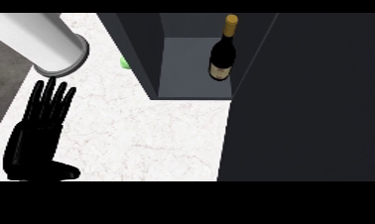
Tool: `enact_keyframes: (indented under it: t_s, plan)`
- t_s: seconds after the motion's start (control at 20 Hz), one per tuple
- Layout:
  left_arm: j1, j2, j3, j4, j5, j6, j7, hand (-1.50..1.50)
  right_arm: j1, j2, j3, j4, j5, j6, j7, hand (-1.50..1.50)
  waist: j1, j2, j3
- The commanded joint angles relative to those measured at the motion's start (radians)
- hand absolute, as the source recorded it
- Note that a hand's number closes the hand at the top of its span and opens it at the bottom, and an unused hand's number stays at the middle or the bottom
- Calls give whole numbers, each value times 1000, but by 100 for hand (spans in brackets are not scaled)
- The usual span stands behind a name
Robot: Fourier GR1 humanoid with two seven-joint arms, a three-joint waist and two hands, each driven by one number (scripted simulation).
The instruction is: Pick up the wine, place it into the cabinet and close the cabinet
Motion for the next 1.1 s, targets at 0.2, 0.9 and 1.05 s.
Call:
enact_keyframes:
  t_s: [0.2, 0.9, 1.05]
  plan:
    - [48, 21, 37, 17, 4, -79, -25, -150, -104, 101, 139, -179, 9, -16, 193, 150, 10, 2, -1]
    - [24, 123, 125, 35, 82, -176, 39, -150, -328, 280, 112, -3, -64, 1, 275, 150, 60, 12, -6]
    - [7, 118, 126, 38, 94, -170, 52, -150, -404, 326, 93, 25, -81, 0, 337, 150, 66, 12, -7]
